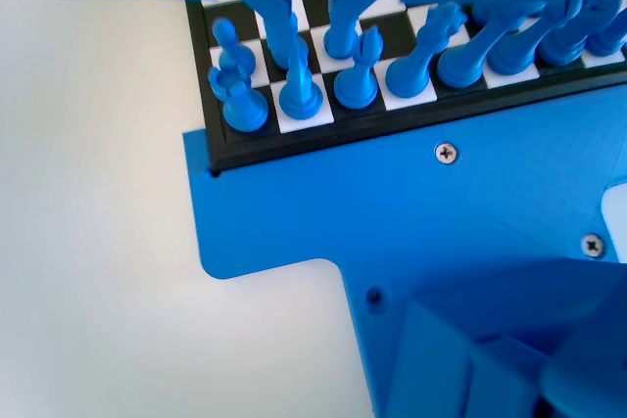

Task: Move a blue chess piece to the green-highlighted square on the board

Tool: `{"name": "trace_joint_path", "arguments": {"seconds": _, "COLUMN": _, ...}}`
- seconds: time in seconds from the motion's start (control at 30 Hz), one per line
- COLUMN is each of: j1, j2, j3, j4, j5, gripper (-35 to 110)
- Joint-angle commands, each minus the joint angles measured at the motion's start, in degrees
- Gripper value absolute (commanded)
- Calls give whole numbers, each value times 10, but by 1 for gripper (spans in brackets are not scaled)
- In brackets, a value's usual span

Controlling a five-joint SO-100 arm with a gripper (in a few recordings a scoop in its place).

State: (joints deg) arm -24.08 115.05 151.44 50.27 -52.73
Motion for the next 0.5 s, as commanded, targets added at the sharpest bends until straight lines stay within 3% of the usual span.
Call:
{"name": "trace_joint_path", "arguments": {"seconds": 0.0, "j1": -4, "j2": 1, "j3": 4, "j4": -5, "j5": -17, "gripper": 7}}
{"name": "trace_joint_path", "arguments": {"seconds": 0.47, "j1": -11, "j2": -9, "j3": 13, "j4": -30, "j5": -27, "gripper": 8}}
